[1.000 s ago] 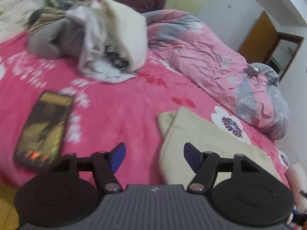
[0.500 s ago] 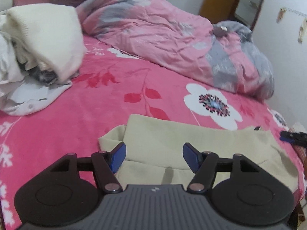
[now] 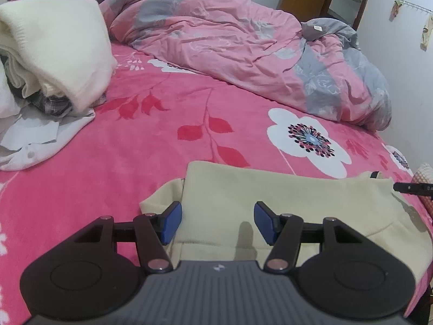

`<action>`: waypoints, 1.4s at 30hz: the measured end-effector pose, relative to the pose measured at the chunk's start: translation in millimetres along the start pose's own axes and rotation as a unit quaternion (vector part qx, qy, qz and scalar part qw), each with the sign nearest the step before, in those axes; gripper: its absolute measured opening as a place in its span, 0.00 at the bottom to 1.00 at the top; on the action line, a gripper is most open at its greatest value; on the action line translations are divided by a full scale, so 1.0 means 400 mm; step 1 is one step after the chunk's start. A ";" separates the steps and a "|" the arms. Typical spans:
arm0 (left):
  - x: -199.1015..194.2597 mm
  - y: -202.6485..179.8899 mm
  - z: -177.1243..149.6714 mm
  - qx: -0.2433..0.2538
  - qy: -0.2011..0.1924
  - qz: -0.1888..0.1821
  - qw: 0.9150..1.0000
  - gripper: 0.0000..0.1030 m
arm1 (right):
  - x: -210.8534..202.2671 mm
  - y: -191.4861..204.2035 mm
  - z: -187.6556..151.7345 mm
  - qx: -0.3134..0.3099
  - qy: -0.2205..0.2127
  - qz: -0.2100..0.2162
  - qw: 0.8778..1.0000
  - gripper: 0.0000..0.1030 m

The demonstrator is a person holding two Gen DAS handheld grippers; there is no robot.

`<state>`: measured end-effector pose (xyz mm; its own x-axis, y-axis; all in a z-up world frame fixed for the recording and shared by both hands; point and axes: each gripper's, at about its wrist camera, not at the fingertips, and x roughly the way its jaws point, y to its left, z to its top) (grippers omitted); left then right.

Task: Fold clothes
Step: 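Grasp the folded hoodie edge with both grippers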

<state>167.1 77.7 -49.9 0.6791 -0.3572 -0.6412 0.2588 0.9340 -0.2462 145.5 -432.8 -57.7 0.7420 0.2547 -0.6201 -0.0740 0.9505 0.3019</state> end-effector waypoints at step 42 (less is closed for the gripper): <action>-0.031 0.065 0.003 -0.110 -0.134 -0.012 0.985 0.07 | 0.017 0.029 0.022 -0.020 -0.114 0.011 0.993 0.04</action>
<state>166.2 106.3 -47.6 0.8391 -0.3377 -0.4264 0.1412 0.8923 -0.4287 155.6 -421.7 -52.2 0.8708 0.2326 -0.4330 -0.1143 0.9526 0.2819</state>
